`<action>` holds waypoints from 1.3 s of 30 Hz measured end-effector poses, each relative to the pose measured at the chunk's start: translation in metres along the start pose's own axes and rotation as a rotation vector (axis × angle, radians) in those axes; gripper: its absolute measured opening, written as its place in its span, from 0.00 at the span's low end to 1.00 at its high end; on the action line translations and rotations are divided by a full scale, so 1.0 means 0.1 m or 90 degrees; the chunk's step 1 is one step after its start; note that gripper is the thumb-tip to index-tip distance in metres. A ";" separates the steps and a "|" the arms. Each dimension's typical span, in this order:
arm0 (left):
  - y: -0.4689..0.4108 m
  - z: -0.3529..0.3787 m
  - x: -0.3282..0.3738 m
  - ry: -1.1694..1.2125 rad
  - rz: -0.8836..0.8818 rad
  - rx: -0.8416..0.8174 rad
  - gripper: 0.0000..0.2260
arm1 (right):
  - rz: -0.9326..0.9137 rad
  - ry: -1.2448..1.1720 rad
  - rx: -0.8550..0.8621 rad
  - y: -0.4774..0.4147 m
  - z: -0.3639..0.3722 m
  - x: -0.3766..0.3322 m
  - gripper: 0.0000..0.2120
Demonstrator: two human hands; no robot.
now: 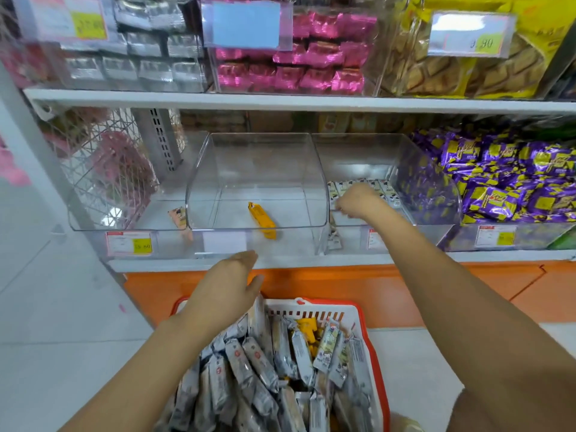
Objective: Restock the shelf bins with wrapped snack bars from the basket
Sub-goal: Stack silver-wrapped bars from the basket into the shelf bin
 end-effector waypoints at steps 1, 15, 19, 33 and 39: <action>0.03 0.07 -0.01 -0.008 0.007 -0.022 0.18 | -0.022 -0.023 0.080 0.12 -0.12 -0.02 0.15; 0.83 1.17 -0.77 -0.134 -0.121 -0.515 0.19 | -0.105 -0.076 -0.344 1.84 2.28 -0.09 0.31; 0.95 1.27 -0.75 -0.159 -0.125 -0.556 0.19 | -0.033 -0.130 -0.411 1.99 2.77 -0.18 0.55; 0.90 1.27 -0.74 -0.101 -0.162 -0.542 0.19 | 0.021 -0.140 -0.438 1.87 2.57 0.02 0.17; 0.85 1.25 -0.70 -0.078 -0.165 -0.546 0.19 | 0.029 -0.210 -0.475 1.93 2.66 0.08 0.28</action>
Point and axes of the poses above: each hand's wrist, its own y-axis away from the middle knuckle, its own z-axis out of the palm, x = y × z, the point moved 9 cm from there along -y, towards the middle knuckle, and after that the axes turned 3 degrees about -z, right-handed, at the moved point
